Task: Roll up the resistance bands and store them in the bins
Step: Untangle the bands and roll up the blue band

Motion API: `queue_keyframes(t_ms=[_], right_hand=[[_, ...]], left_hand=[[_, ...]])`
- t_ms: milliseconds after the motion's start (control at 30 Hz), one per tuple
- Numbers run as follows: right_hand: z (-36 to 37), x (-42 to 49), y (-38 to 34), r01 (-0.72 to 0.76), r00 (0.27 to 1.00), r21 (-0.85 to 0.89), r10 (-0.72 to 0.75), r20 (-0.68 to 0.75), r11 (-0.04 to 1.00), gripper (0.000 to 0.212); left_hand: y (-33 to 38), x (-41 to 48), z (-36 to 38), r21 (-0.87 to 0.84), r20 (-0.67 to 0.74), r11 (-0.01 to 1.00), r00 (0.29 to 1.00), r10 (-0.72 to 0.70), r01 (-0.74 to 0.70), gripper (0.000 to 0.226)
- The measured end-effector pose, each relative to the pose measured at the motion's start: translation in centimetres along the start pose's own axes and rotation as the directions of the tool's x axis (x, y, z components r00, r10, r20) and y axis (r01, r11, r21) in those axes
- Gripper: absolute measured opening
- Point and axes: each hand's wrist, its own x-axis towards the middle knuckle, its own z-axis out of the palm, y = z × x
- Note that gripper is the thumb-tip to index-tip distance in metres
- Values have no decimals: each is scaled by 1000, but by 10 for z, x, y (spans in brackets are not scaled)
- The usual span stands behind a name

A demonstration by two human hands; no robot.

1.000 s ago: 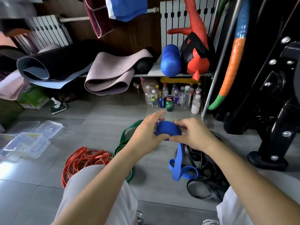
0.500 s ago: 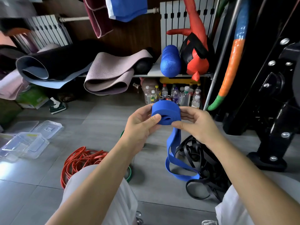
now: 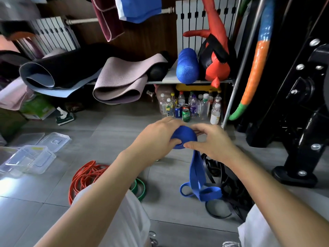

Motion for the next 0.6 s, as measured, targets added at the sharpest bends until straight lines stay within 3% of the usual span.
queue_keyframes(t_ms=[133, 233, 300, 400, 600], right_hand=[[-6, 3, -4, 40, 994, 126, -26, -109, 991, 46], [-13, 4, -9, 84, 984, 143, -60, -167, 986, 48], [-16, 5, -13, 89, 984, 161, -61, -170, 983, 47], [-18, 10, -17, 73, 981, 365, -2, -192, 928, 39], [-13, 21, -19, 94, 980, 592, 29, -195, 800, 36]], left_hand=[[0, 8, -11, -45, 32, 998, 999, 40, -38, 55], [1, 4, -12, -316, -80, 949, 996, -36, 9, 41], [2, 3, -13, -605, -143, 792, 968, -209, 81, 40], [2, 6, -15, -892, -92, 444, 926, -367, 88, 37], [1, 16, -1, -997, 76, -48, 940, -332, 64, 35]])
